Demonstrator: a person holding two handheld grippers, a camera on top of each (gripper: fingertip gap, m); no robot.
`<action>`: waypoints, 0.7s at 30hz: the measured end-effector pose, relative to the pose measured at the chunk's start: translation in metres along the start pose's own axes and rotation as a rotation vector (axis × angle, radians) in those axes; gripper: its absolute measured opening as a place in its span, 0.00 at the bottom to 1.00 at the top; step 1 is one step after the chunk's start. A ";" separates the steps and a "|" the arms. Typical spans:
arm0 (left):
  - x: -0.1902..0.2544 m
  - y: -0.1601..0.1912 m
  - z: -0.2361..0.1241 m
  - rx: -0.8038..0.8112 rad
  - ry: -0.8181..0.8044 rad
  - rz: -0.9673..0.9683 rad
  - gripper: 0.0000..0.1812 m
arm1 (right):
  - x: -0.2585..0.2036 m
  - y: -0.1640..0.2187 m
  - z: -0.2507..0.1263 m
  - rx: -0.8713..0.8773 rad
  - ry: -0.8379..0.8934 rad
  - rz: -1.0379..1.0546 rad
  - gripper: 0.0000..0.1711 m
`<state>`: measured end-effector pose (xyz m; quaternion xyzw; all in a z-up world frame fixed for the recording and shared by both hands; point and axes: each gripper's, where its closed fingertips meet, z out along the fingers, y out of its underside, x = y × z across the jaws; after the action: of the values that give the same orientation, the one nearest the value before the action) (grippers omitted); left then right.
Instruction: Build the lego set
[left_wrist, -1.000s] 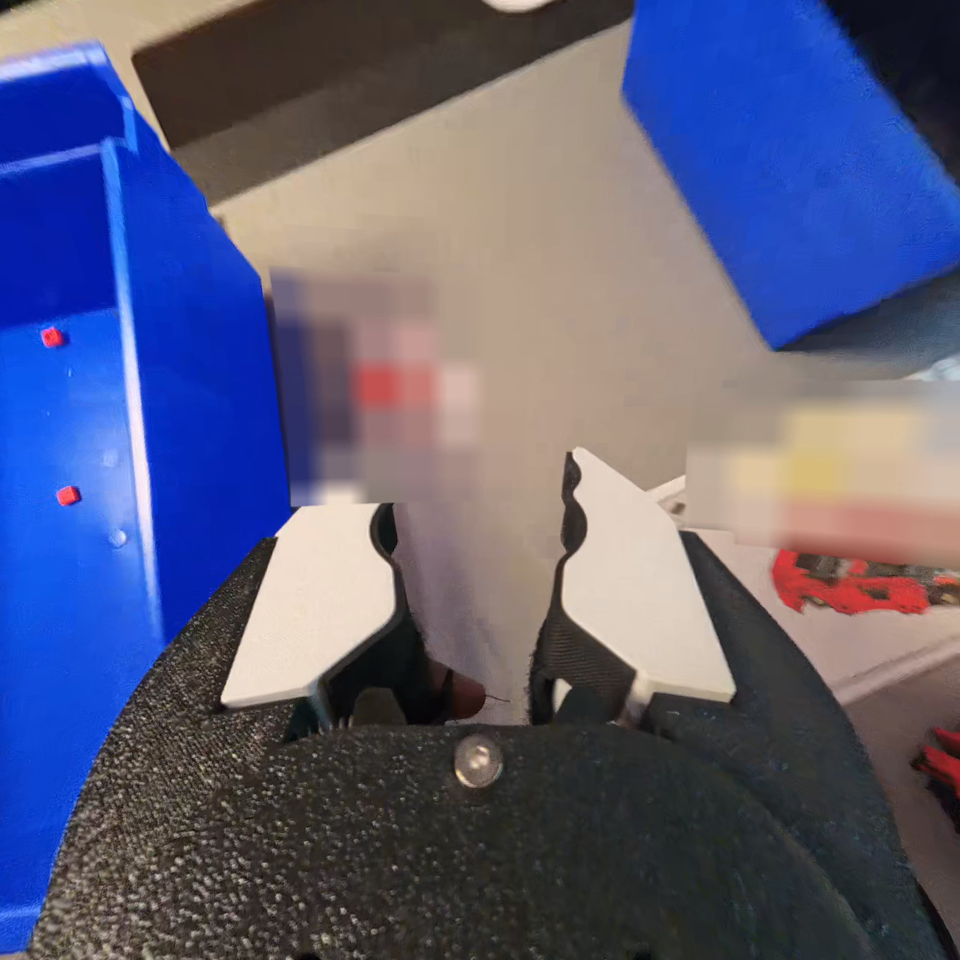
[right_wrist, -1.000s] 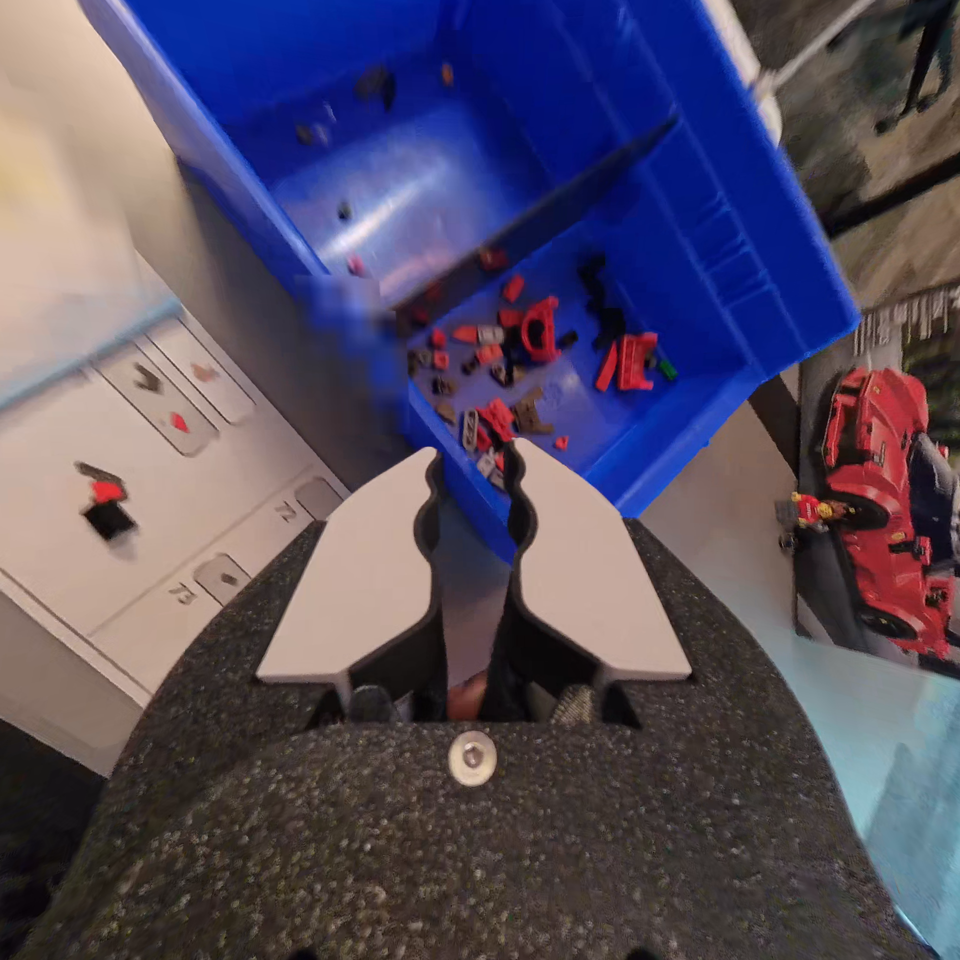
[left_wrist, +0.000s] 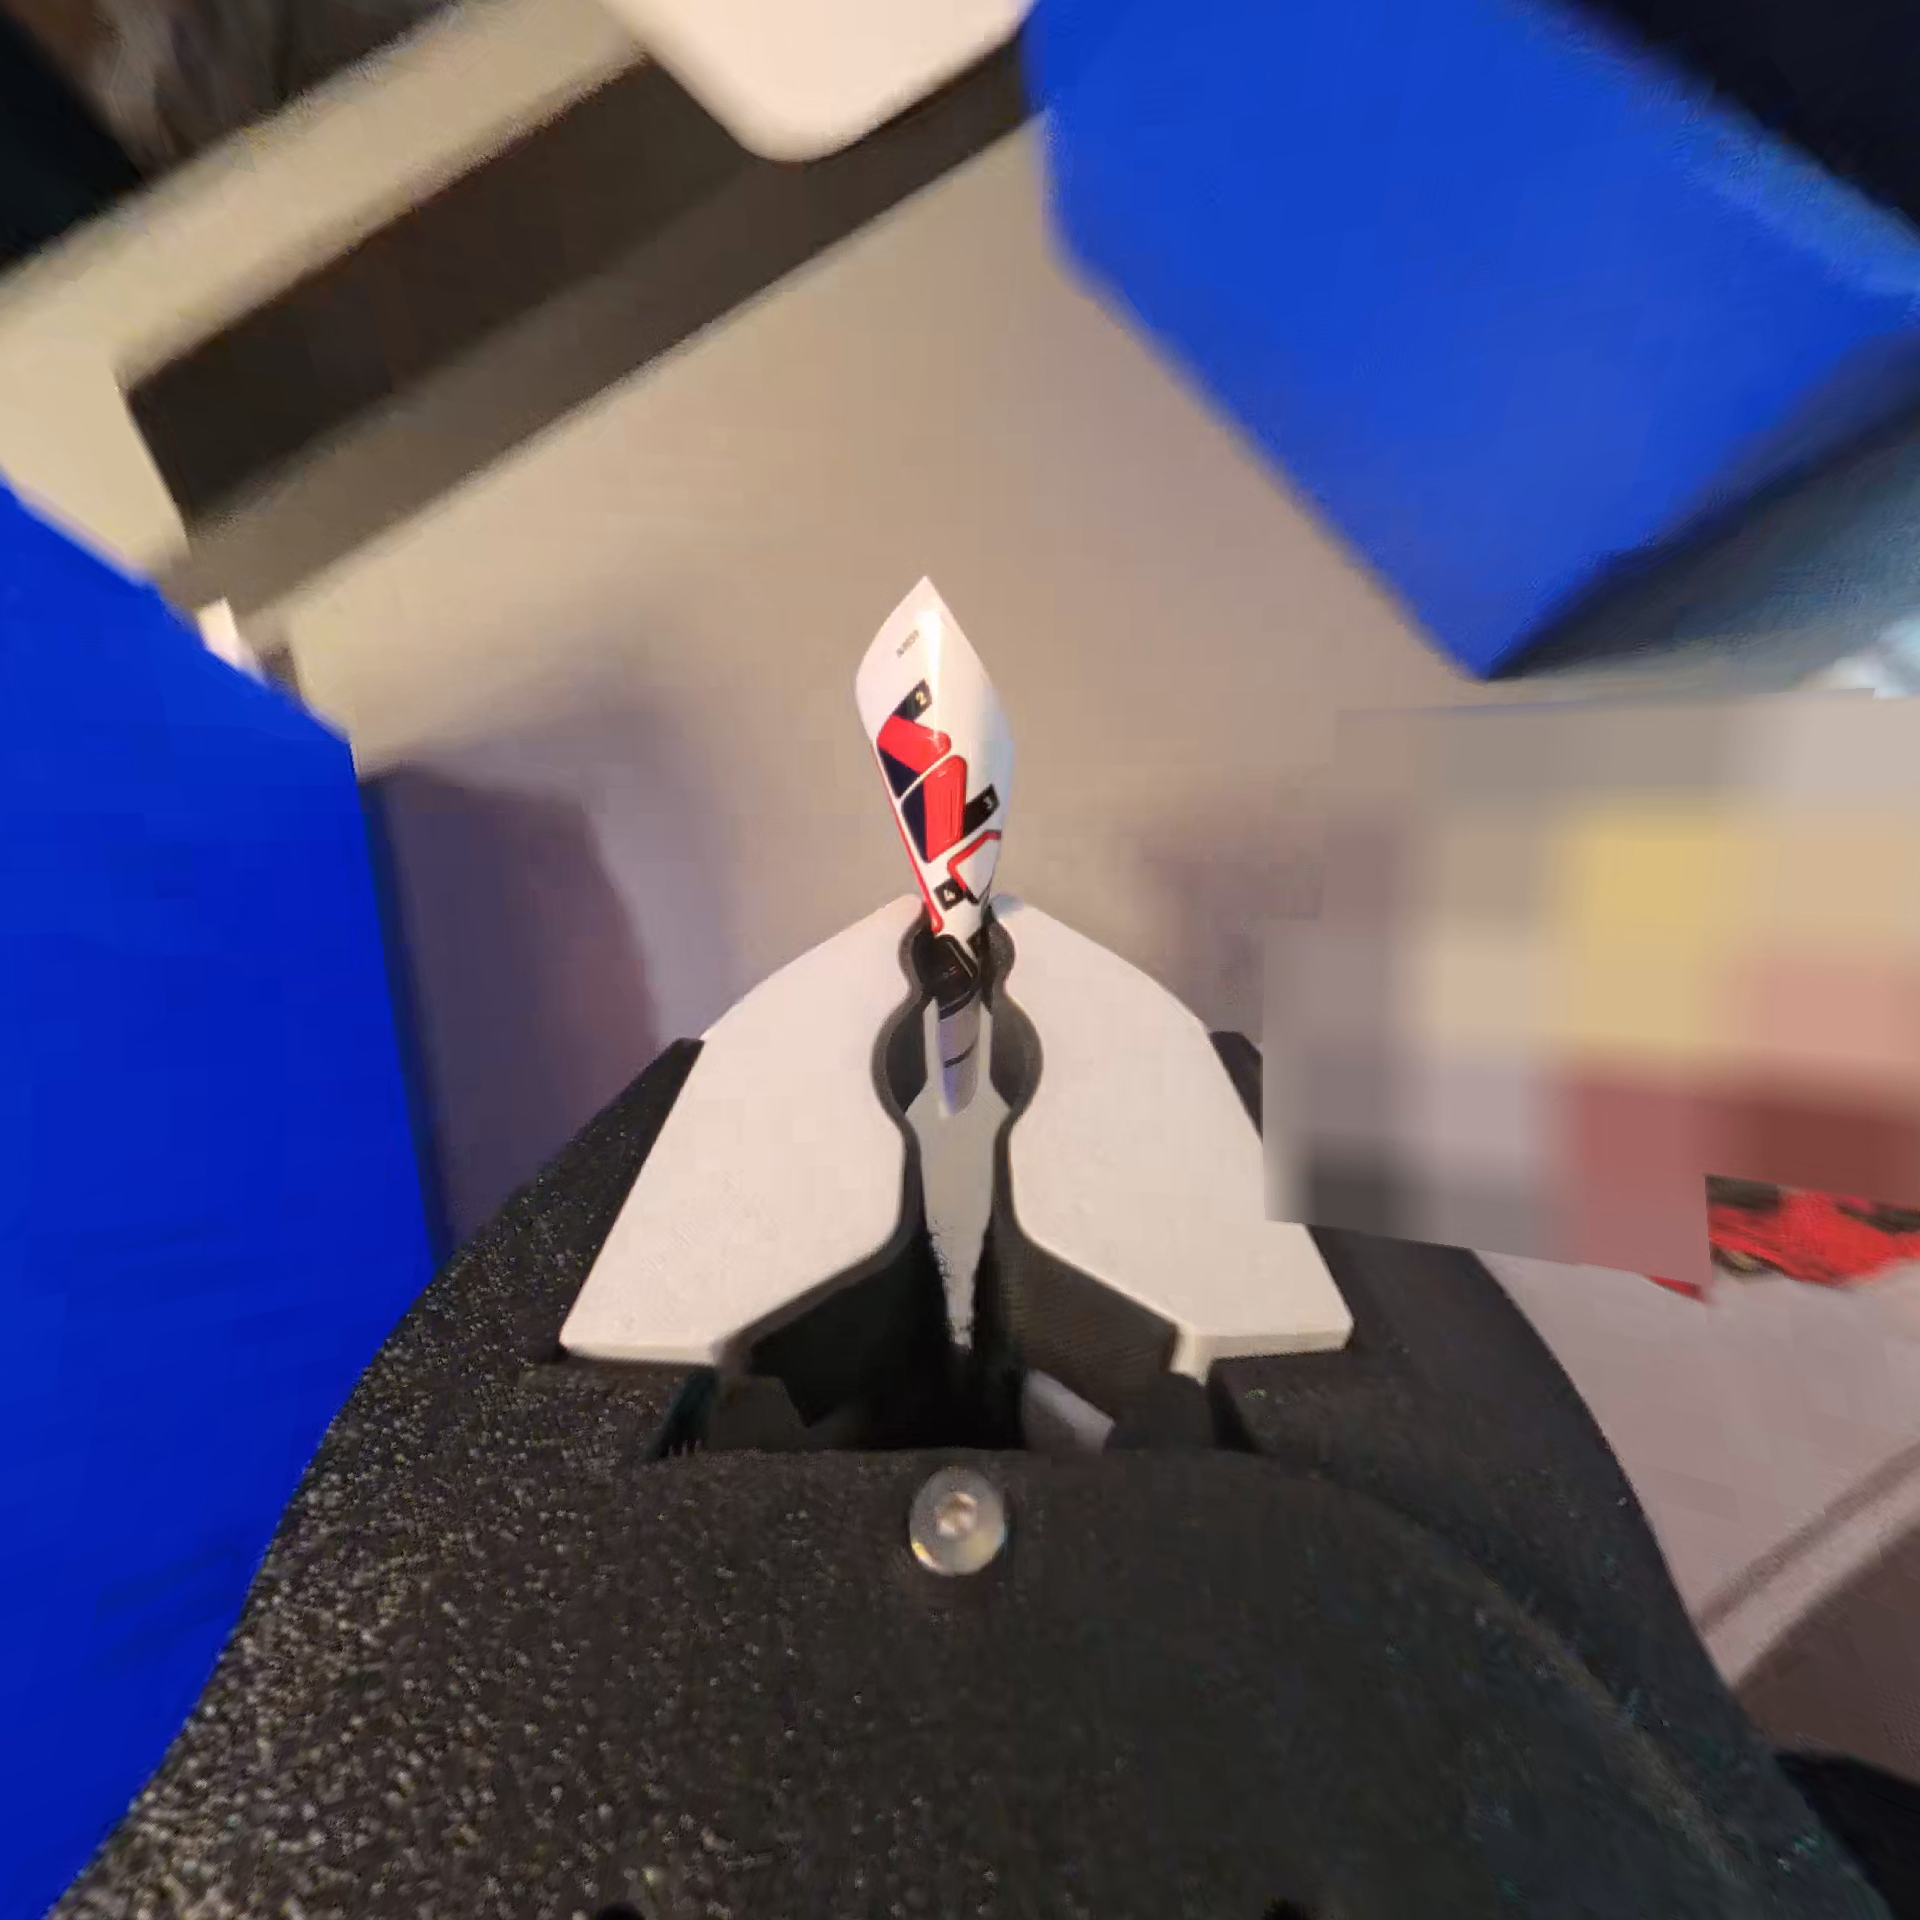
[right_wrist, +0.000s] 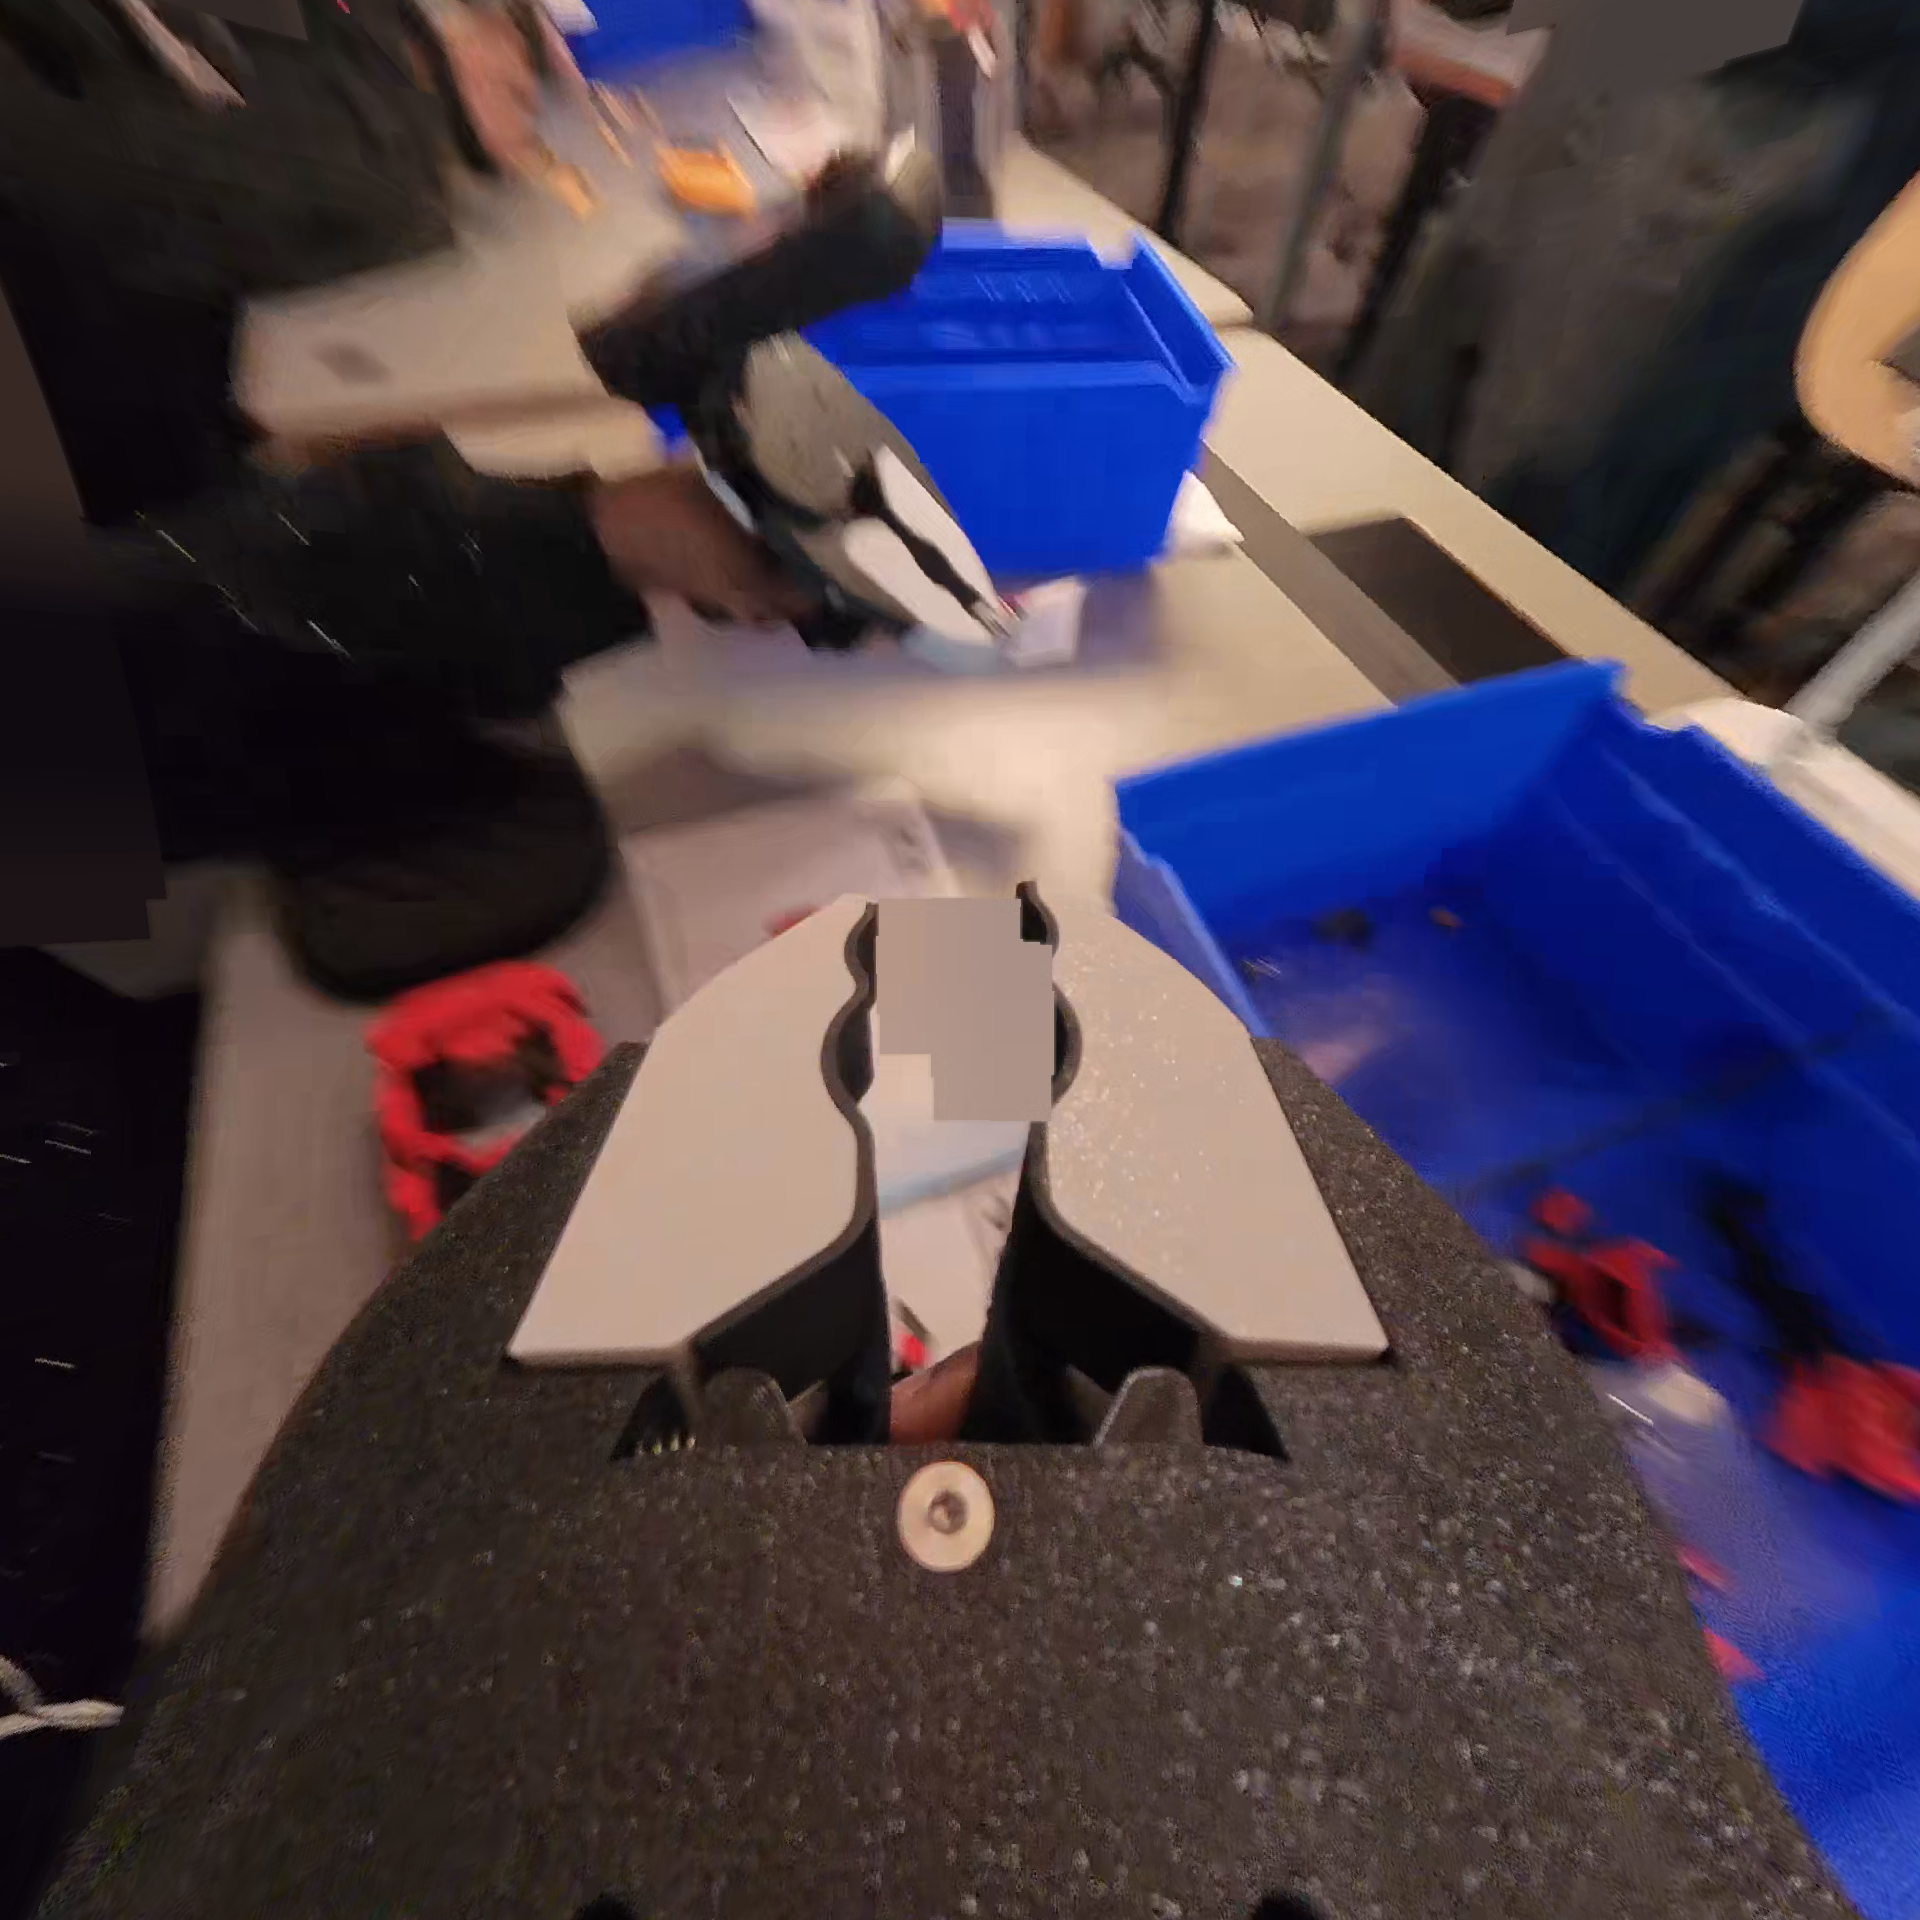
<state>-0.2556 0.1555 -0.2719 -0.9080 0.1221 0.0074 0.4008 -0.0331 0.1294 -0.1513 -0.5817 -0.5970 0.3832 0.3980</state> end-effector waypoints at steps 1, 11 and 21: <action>0.016 -0.012 -0.013 0.070 0.004 0.077 0.04 | -0.011 -0.007 0.003 0.060 -0.065 0.057 0.14; 0.152 -0.068 -0.110 0.531 -0.304 0.704 0.05 | -0.056 -0.024 0.027 0.352 -0.260 0.448 0.24; 0.190 -0.062 -0.111 0.568 -0.334 0.823 0.16 | -0.075 -0.017 0.011 0.425 -0.291 0.396 0.00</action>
<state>-0.0662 0.0737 -0.1734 -0.6269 0.4004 0.2754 0.6089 -0.0493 0.0544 -0.1423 -0.5294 -0.4295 0.6484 0.3389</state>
